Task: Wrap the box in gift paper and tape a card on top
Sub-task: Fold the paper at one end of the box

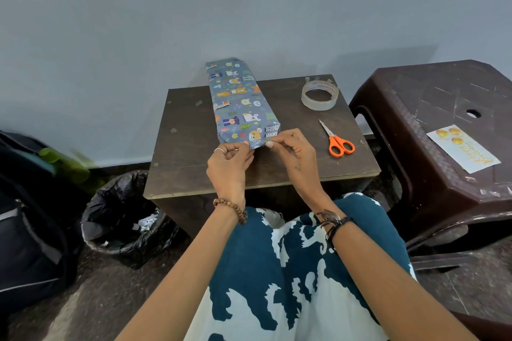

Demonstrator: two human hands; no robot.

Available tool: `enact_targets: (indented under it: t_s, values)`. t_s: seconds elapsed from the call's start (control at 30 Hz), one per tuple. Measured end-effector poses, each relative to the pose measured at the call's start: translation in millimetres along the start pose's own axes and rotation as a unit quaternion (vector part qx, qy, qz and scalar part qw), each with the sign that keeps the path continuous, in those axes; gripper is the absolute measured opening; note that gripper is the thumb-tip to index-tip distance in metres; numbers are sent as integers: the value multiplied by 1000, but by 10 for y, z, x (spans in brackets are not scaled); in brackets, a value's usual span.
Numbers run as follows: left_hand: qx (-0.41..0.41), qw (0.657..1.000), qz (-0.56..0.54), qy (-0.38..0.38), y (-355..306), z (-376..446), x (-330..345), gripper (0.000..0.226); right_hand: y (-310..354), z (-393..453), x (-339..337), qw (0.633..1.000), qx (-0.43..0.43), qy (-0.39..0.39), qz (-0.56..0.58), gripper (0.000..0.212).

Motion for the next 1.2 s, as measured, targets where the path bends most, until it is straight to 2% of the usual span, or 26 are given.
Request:
enact_targets:
  t_s: [0.07, 0.23, 0.47, 0.6, 0.77, 0.9, 1.07, 1.2]
  values:
    - [5, 1000, 2, -12, -2, -11, 22, 8, 12, -5, 26, 1000, 12, -5, 5, 22]
    - [13, 999, -2, -34, 51, -21, 86, 17, -16, -21, 106, 998, 60, -23, 9, 18]
    - [40, 999, -33, -18, 11, -33, 172, 29, 56, -48, 66, 994, 45, -94, -26, 5]
    - [20, 998, -48, -27, 9, -53, 182, 24, 58, -41, 33, 995, 33, -94, 1, 15]
    - [15, 998, -53, -38, -40, -32, 159, 23, 72, -4, -47, 995, -52, -25, -81, 10]
    - [9, 998, -57, -33, -98, -27, 132, 21, 60, 34, -110, 969, -135, 33, -204, 20]
    - [-2, 999, -54, -8, -112, -17, 69, 18, 68, 88, -111, 911, -214, -23, -352, 19]
    - [33, 998, -9, 43, -82, -12, -11, 11, 23, 130, -83, 901, -229, -23, -369, 15]
Point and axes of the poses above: each hand's wrist, its own z-axis towards the middle knuckle, its own x-axis out of the palm, y = z × x, the point moved 3 cm from there along z, towards the middle knuckle, and after that the axes turned 7 degrees about y, right-handed, at the moved point
